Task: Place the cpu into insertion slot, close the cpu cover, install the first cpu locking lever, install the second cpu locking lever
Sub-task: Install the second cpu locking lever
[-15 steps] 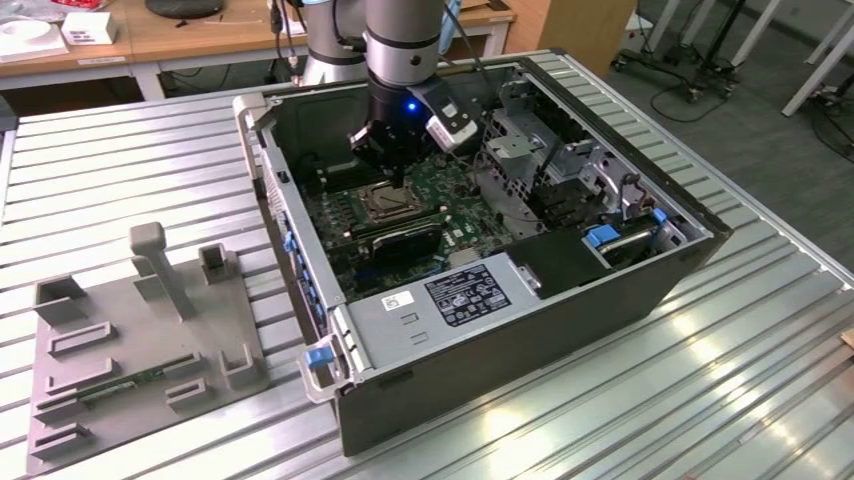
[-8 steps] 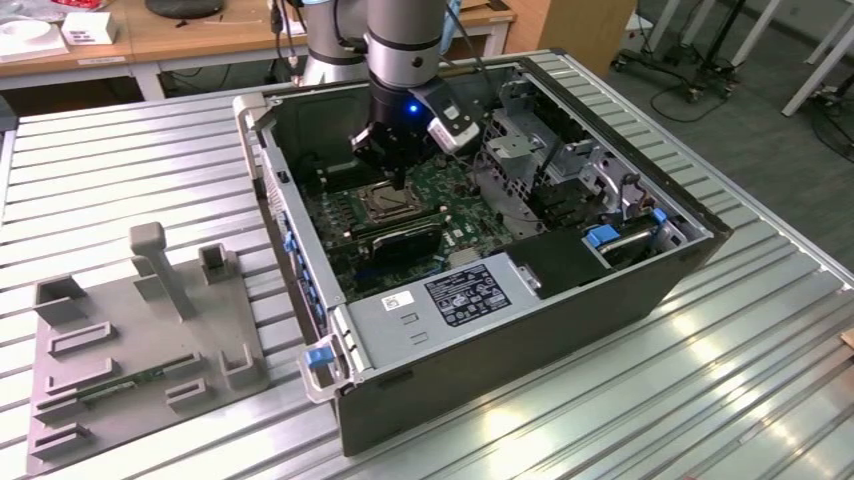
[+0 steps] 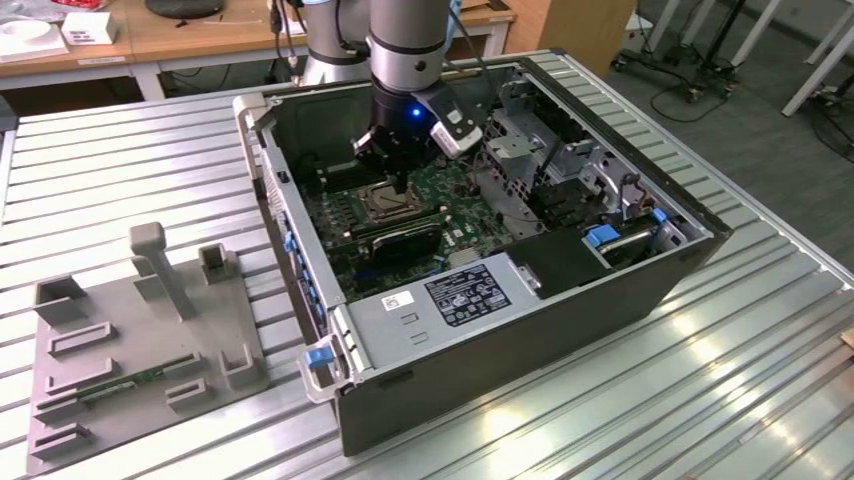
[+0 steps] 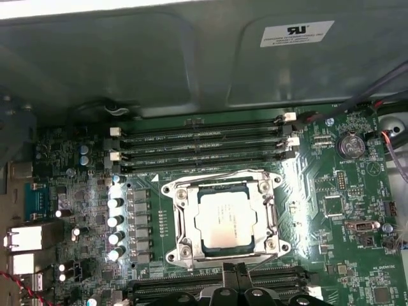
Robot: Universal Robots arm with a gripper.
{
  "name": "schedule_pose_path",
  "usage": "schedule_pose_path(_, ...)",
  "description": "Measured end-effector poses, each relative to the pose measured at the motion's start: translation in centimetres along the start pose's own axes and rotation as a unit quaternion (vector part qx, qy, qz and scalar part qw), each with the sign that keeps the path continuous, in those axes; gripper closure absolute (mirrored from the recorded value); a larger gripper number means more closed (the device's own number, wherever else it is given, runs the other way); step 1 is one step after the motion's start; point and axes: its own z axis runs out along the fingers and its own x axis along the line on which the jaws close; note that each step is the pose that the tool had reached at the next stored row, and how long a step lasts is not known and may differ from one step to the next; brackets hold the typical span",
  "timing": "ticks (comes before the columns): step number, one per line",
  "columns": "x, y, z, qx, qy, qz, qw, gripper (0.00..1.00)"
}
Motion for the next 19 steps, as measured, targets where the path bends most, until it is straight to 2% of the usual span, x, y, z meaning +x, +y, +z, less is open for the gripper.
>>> schedule_pose_path(8, 0.07, -0.39, 0.09, 0.0001, -0.0006, 0.0, 1.0, 0.9)
schedule_pose_path(19, 0.29, -0.44, 0.2, -0.0001, -0.0031, 0.0, 1.0, 0.9)
